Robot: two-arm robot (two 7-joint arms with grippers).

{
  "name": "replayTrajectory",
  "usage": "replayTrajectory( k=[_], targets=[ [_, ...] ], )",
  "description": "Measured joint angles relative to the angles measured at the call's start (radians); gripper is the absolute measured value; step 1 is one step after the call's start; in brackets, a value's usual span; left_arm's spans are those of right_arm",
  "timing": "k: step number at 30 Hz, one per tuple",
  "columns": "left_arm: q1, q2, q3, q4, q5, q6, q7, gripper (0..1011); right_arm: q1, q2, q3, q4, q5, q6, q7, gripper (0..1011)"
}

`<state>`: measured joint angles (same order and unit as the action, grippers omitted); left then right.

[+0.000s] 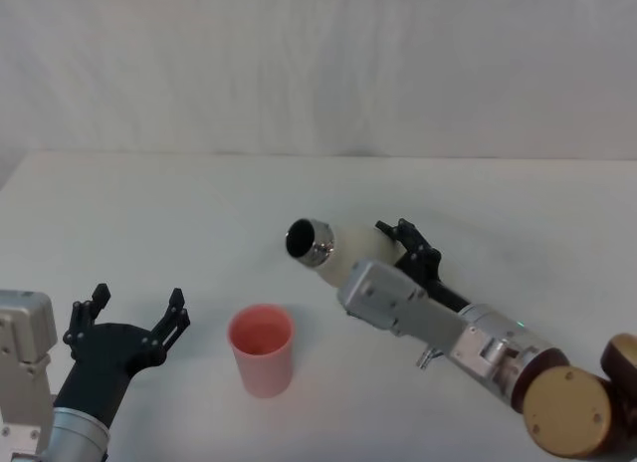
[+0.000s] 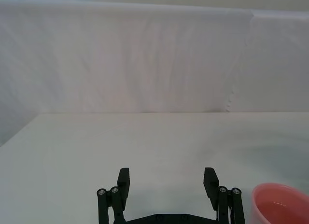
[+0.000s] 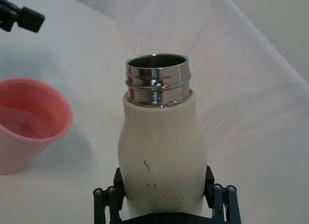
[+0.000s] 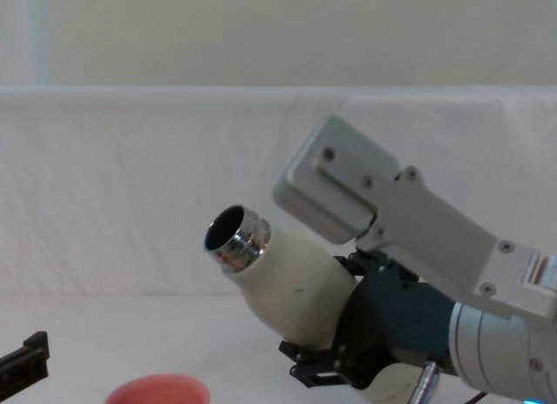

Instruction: Grasp the thermos with one hand and pour water into the cup lid.

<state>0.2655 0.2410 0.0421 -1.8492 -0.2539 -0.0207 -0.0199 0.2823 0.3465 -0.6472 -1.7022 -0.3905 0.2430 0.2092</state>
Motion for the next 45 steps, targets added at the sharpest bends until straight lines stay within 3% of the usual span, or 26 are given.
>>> replayTrajectory(
  k=[23,31,45],
  targets=[
    [0.0,0.0,0.0,0.0,0.0,0.0,0.0,1001,0.018,-0.007,-0.061,0.008,-0.217,0.037,0.017,958],
    [0.0,0.0,0.0,0.0,0.0,0.0,0.0,1001,0.019,-0.002,-0.081,0.008,-0.315,0.061,0.028,958],
    [0.0,0.0,0.0,0.0,0.0,0.0,0.0,1001,0.011,-0.011,-0.081,0.008,-0.387,0.064,0.046,958]
  ],
)
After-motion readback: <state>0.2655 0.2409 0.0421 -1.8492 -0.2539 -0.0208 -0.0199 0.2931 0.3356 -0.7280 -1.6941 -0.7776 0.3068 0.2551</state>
